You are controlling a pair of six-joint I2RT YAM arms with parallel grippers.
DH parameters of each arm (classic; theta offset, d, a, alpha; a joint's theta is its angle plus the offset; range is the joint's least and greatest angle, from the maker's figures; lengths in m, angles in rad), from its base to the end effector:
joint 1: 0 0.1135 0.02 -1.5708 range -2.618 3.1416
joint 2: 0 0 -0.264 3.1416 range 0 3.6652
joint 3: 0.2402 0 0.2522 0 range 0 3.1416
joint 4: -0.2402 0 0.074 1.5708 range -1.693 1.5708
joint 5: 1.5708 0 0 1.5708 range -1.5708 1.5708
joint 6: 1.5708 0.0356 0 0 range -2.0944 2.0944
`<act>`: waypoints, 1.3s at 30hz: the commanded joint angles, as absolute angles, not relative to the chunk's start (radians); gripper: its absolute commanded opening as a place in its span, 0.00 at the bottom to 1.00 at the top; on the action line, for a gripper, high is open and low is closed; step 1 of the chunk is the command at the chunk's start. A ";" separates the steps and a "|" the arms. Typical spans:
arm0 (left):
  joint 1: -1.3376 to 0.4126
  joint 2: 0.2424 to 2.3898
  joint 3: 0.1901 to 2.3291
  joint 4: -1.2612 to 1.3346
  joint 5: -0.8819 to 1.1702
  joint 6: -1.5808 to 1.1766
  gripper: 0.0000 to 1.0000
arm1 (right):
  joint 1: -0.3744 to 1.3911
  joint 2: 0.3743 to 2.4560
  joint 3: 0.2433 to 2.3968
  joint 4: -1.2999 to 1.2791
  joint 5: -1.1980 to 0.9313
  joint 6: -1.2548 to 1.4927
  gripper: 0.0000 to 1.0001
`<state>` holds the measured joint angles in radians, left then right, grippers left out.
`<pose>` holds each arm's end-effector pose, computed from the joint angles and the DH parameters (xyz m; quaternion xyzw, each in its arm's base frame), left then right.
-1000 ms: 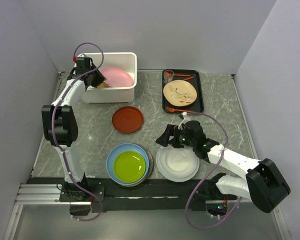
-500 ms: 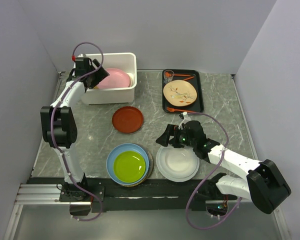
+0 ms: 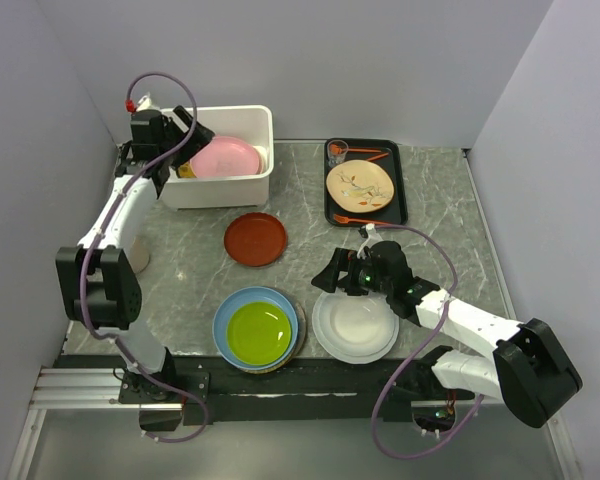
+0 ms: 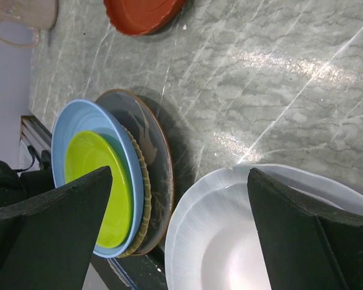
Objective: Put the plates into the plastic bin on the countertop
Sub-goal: Place the plate in the plastic bin, then pick up the plate at the center of the board.
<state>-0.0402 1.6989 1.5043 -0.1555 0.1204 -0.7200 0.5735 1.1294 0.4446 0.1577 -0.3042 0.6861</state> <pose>0.4079 -0.0207 0.3493 -0.2402 0.7827 -0.2580 0.5130 0.1859 0.1328 0.1894 -0.0272 0.8598 0.3964 0.3208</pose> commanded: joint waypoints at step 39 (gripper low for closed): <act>-0.199 1.347 0.847 -0.058 0.186 -0.730 0.80 | 0.583 1.040 0.505 0.124 -0.278 0.670 1.00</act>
